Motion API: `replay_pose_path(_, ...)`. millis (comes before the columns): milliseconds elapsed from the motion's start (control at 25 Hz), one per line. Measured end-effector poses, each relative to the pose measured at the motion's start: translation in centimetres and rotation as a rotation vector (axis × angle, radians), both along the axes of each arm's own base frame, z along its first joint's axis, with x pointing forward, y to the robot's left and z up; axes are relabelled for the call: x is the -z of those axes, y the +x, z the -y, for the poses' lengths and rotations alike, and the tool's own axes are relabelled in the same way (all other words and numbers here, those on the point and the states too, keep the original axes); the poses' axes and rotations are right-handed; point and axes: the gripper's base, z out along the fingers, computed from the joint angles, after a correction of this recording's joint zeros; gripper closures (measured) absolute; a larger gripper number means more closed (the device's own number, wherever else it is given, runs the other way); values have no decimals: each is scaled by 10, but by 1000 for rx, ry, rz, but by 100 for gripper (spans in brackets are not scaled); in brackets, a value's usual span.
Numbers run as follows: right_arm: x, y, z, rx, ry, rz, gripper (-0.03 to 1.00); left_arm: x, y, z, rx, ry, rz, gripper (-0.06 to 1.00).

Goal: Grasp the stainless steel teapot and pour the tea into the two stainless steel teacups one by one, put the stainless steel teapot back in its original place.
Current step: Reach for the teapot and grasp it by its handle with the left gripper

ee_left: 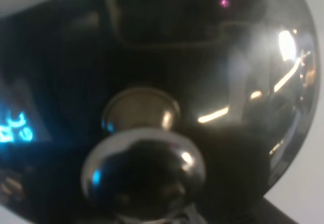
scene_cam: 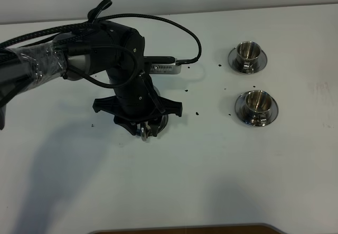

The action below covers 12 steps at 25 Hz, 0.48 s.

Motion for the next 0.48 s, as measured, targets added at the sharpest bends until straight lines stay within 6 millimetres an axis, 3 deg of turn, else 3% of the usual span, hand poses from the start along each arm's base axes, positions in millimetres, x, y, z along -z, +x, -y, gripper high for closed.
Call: replay_pose_path(480,0,0,0,0,0,0,49,0,1,-6,-35,-4,-34,49)
